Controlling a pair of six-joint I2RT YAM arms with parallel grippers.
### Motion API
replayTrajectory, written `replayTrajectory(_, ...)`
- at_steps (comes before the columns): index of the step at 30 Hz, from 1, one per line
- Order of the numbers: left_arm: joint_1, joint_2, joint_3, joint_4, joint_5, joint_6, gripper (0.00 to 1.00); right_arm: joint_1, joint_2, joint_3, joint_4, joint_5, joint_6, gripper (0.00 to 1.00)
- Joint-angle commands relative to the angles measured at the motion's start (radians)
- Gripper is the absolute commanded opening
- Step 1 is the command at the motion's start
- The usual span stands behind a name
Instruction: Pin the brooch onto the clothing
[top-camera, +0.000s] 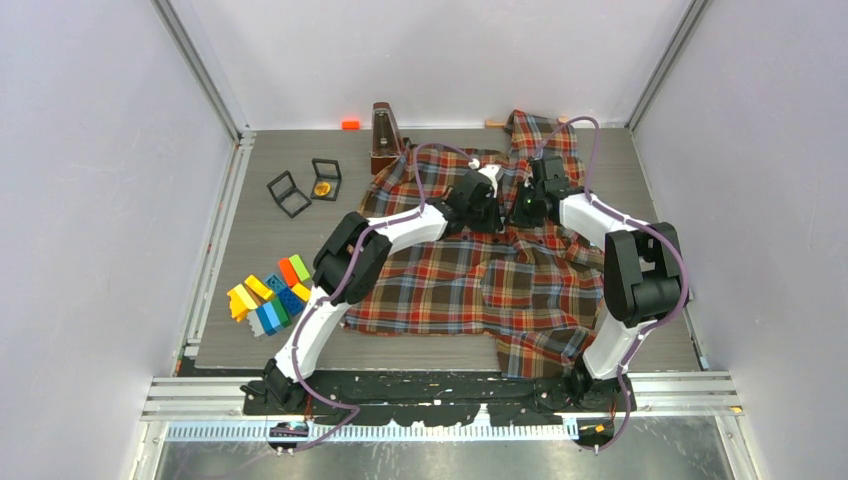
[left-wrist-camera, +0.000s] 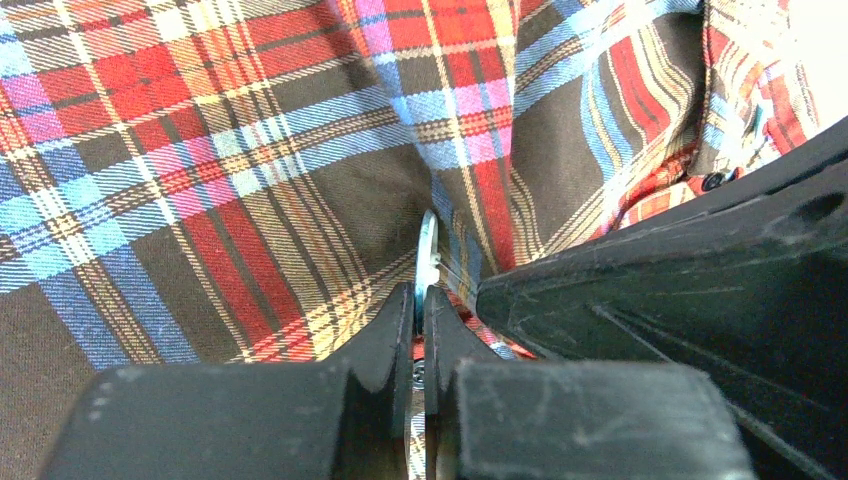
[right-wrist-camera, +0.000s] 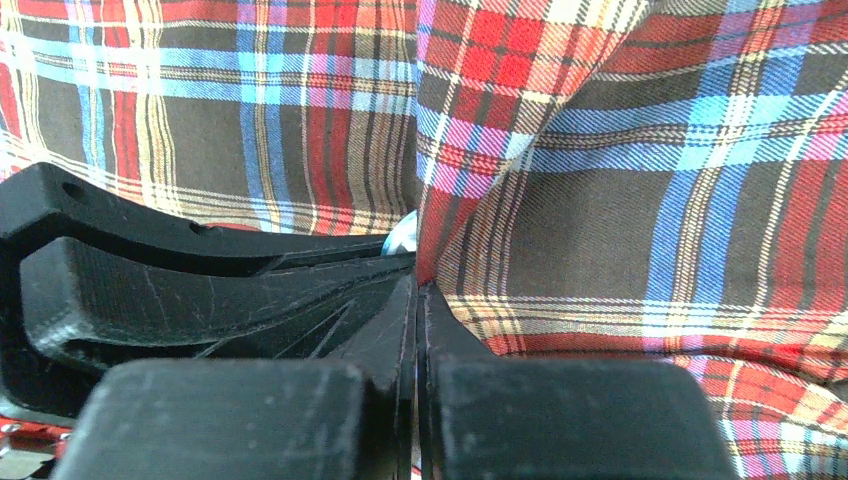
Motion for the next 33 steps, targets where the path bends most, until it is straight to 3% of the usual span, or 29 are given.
replayTrajectory(1, 0.001, -0.01, -0.045, 0.074, 0.031, -0.012, 0.0, 0.014, 0.0, -0.002, 0.031, -0.055, -0.026, 0.01)
replayTrajectory(19, 0.018, -0.054, -0.146, 0.192, 0.075, -0.064, 0.0, 0.02, 0.05, -0.021, 0.025, 0.024, -0.056, 0.01)
replayTrajectory(26, 0.026, -0.06, -0.174, 0.199, 0.079, -0.074, 0.0, 0.026, -0.071, -0.089, 0.075, -0.032, -0.067, 0.39)
replayTrajectory(33, 0.028, -0.059, -0.175, 0.206, 0.093, -0.082, 0.0, 0.027, -0.176, -0.165, 0.078, 0.022, -0.071, 0.46)
